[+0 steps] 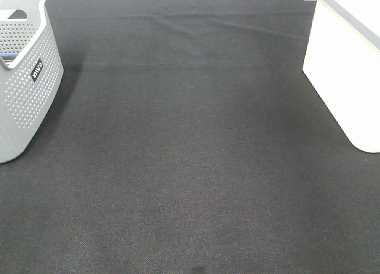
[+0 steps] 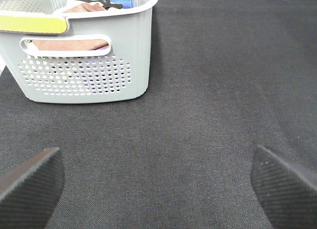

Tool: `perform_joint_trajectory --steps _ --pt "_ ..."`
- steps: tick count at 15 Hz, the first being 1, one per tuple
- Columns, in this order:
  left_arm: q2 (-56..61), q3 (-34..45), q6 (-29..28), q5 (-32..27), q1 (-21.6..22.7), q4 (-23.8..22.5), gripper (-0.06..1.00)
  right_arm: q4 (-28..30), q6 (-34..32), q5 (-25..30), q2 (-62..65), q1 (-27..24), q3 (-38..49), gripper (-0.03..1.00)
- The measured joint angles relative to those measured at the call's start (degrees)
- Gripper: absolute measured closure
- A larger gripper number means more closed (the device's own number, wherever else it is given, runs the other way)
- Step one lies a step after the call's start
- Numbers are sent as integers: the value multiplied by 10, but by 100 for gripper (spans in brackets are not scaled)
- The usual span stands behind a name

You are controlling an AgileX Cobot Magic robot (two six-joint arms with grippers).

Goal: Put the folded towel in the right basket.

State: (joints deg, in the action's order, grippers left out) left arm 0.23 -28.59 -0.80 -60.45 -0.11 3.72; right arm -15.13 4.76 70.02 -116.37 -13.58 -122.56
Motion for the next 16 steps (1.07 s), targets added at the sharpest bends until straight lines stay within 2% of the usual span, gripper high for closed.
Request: perform_joint_trajectory --steps 3,7,8,10,12,14,15,16 --pt "0 0 0 0 0 0 -2 -8 0 0 39 31 0 27" --pt "0 0 0 0 0 0 -2 22 -13 0 97 132 0 27" --pt "0 0 0 0 0 0 -2 22 -13 0 97 132 0 27" --pt "0 0 0 0 0 0 -2 41 -16 0 133 166 12 27" --pt "0 0 0 0 0 0 -2 52 -28 0 180 174 60 27" --pt "0 0 0 0 0 0 -2 68 -30 0 242 174 145 27" --pt "0 0 0 0 0 0 -2 74 -30 0 280 174 195 27" --pt "0 0 0 0 0 0 -2 79 -30 -1 337 174 286 27"
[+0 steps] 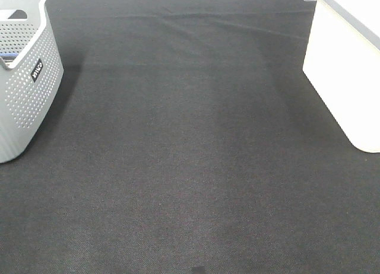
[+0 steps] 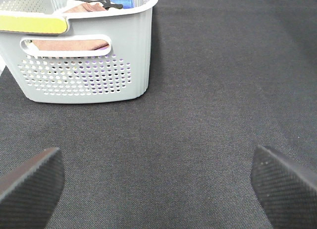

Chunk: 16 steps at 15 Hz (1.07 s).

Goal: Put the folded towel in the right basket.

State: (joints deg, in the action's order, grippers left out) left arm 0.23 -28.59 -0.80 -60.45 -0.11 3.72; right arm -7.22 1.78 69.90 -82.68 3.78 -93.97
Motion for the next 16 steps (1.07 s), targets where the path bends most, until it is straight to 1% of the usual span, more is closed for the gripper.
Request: perform_joint_trajectory --steps 4,6,7,8,10,12,13,14,16 --pt "0 0 0 0 0 0 -2 2 0 0 155 0 261 27" --pt "0 0 0 0 0 0 -2 5 0 -1 221 0 368 27" --pt "0 0 0 0 0 0 -2 5 0 -1 278 0 451 27" --pt "0 0 0 0 0 0 -2 5 0 -1 313 0 497 27" --pt "0 0 0 0 0 0 -2 8 0 -5 389 0 565 27" --pt "0 0 0 0 0 0 -2 15 7 -23 467 0 603 27" --pt "0 0 0 0 0 0 -2 18 21 -32 502 0 614 27" --pt "0 0 0 0 0 0 -2 18 21 -32 502 0 614 27" --pt "0 0 0 0 0 0 -2 21 50 -62 574 0 630 27"
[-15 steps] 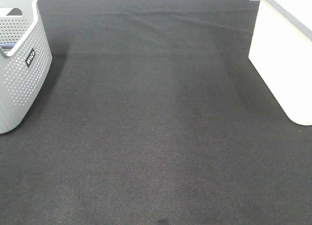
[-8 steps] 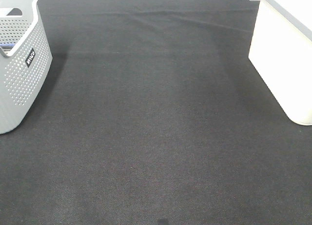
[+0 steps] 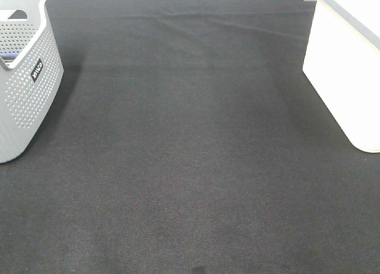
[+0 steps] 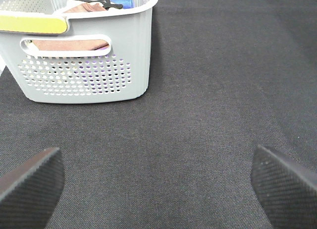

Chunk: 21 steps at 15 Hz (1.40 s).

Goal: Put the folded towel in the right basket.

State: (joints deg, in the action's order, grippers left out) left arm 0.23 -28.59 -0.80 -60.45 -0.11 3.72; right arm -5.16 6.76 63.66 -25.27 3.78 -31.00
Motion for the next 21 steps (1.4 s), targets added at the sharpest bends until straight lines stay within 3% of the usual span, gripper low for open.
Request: perform_joint_trajectory --steps 2,10,17,21 --pt "0 0 0 0 0 0 -2 0 11 -22 46 0 11 27" --pt "0 0 0 0 0 0 -2 0 7 -25 74 0 17 27" --pt "0 0 0 0 0 0 -2 0 7 -25 225 0 17 27" --pt "0 0 0 0 0 0 -2 -1 7 -25 242 -43 17 27"
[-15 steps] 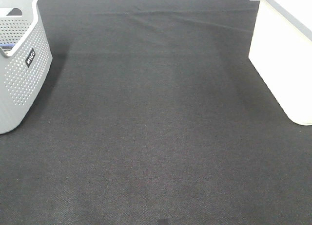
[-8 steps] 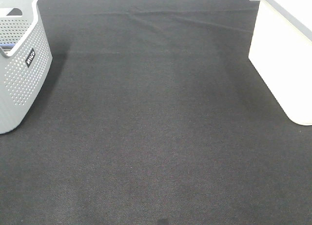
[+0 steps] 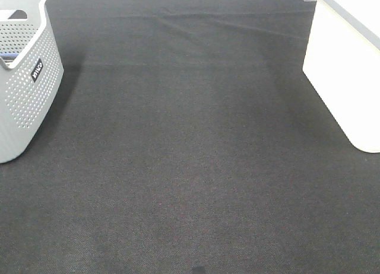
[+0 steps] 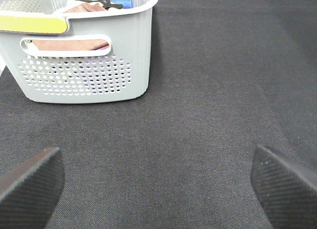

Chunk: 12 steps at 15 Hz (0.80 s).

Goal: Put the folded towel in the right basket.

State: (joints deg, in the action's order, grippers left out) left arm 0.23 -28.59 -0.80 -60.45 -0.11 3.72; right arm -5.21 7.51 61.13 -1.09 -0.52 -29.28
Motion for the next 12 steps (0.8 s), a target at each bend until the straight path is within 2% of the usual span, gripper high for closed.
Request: perform_joint_trajectory --steps 12 --pt "0 0 0 0 0 0 -2 0 0 -1 15 0 0 27"
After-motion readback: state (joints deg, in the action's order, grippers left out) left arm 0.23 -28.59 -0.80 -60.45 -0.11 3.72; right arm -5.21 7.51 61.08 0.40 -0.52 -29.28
